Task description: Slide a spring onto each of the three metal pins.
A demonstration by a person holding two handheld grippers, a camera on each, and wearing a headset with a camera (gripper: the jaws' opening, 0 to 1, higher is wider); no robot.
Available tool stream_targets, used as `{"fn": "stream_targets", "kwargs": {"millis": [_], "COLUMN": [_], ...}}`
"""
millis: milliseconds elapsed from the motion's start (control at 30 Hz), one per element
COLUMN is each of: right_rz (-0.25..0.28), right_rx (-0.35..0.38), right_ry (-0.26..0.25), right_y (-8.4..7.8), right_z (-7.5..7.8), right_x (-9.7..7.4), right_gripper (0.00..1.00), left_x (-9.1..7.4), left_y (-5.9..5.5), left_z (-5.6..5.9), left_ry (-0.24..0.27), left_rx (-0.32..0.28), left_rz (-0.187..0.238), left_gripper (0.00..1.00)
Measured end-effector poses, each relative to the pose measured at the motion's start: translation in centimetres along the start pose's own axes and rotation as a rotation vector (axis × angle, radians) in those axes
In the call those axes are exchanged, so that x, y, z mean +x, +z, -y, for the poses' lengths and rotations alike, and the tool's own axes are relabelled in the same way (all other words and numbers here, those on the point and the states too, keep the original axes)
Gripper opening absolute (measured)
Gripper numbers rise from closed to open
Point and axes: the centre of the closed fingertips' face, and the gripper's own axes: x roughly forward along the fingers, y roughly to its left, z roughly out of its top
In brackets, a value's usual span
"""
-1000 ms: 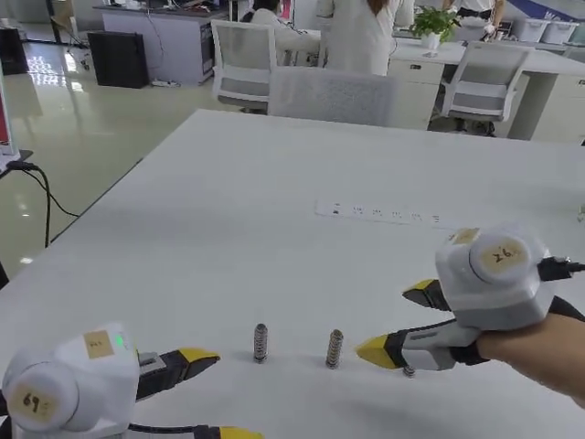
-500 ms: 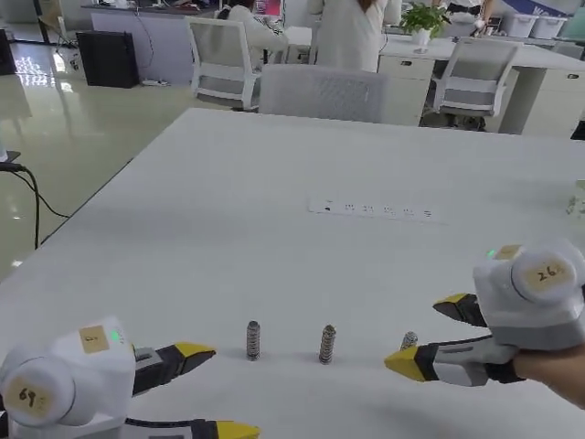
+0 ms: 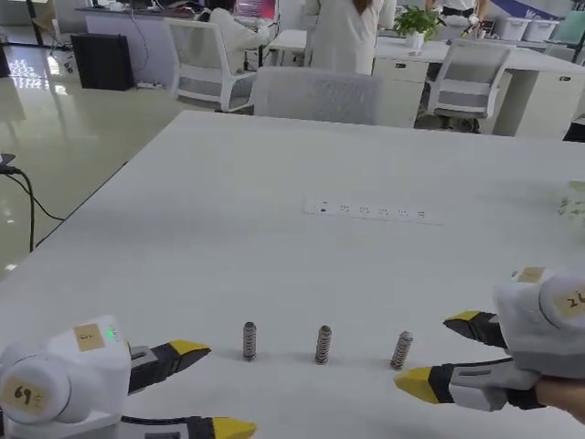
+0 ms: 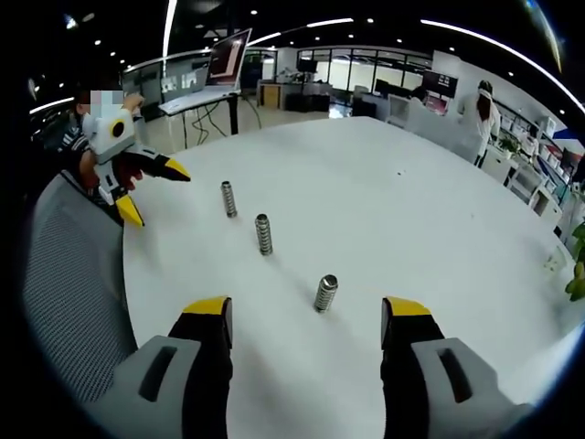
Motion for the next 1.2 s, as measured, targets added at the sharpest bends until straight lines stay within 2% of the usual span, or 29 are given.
{"fn": "stream_targets", "kwargs": {"millis": [433, 600, 767, 867, 1200], "right_rz": [0.033, 0.05, 0.064, 0.052, 0.076], "right_rx": [0.035, 0.049, 0.061, 0.056, 0.073], "right_ry": [0.013, 0.014, 0.027, 0.031, 0.044], "right_y": [-1.0, -1.1, -1.3, -1.7, -1.8], "right_z": [-1.4, -1.4, -2.0, -2.2, -2.4], "right_x": [-0.8, -0.8, -0.7, -0.5, -0.4], "right_gripper": [0.7, 0.72, 0.75, 0.76, 0.82], "left_x": [-0.2, -0.2, -0.3, -0.5, -0.6], "left_y": [-0.2, -0.3, -0.4, -0.3, -0.8], "left_z": [-0.6, -0.7, -1.0, -1.4, -1.6], "left_ry": [0.019, 0.024, 0.037, 0.045, 0.058], "left_rx": [-0.016, -0.02, -0.037, -0.059, -0.085], "left_rz": [0.009, 0.012, 0.017, 0.032, 0.032], "left_gripper": [0.58, 0.6, 0.6, 0.61, 0.61]}}
